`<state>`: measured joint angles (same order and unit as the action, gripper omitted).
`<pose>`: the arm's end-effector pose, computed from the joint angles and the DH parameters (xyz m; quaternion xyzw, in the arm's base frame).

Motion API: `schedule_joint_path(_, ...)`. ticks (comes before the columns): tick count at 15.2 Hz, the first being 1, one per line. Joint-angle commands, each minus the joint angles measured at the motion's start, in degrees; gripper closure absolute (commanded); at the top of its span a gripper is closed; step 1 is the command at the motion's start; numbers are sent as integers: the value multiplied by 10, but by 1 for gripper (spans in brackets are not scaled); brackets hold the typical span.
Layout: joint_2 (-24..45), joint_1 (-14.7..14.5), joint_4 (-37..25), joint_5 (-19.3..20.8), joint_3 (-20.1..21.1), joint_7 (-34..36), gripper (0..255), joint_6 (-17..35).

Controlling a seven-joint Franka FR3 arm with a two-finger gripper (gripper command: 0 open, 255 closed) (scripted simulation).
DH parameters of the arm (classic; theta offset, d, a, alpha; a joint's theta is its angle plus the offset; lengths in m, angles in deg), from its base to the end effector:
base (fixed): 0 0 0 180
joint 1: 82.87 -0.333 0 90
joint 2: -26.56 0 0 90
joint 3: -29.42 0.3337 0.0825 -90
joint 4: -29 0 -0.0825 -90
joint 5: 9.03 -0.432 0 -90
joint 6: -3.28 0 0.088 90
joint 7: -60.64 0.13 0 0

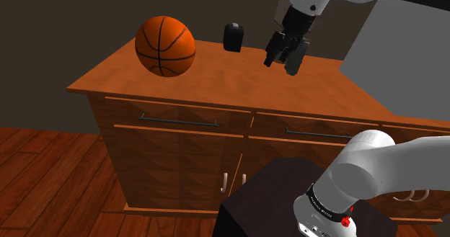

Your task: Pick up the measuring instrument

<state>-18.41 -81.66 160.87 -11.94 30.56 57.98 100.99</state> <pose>0.3603 0.0075 0.6219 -0.9952 -0.0192 -0.0946 0.0159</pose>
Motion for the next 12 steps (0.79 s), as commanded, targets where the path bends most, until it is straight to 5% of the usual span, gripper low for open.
schedule_joint_path(1,0,0,0,0,0,0,0,0)
schedule_joint_path(12,111,26,-104,44,-145,-161,0,-13)
